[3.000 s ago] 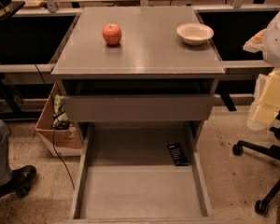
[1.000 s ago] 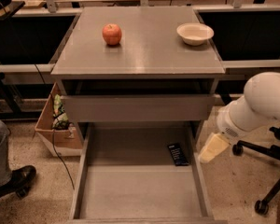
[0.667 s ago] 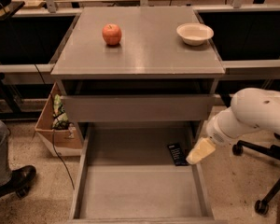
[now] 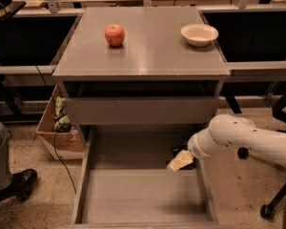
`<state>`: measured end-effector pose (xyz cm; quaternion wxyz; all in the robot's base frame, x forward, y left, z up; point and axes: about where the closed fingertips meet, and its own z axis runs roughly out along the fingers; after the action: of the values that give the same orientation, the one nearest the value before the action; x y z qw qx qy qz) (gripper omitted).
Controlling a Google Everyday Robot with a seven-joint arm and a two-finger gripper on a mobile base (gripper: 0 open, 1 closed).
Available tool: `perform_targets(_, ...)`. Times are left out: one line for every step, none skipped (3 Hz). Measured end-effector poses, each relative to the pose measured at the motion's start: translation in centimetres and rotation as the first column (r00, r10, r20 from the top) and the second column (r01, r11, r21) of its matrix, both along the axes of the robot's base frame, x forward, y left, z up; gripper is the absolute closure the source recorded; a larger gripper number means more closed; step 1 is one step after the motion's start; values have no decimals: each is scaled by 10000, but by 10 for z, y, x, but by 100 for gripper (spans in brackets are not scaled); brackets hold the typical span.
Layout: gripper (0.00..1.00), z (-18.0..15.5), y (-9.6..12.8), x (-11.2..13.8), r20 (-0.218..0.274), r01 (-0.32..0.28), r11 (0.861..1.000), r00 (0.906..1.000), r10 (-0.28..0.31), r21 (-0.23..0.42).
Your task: Pick rxbar blueberry from middle drawer and place on counter
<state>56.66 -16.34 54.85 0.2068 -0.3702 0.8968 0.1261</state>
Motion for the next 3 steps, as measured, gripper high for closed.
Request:
perform_targets(0,-28,21,10,76,87,9993,9999,-90,351)
perform_targets(0,-58,46,29,594,16,9980,9982,-53,629)
perform_targets(0,-58,46,29,594,16,9980,9982,-53,629)
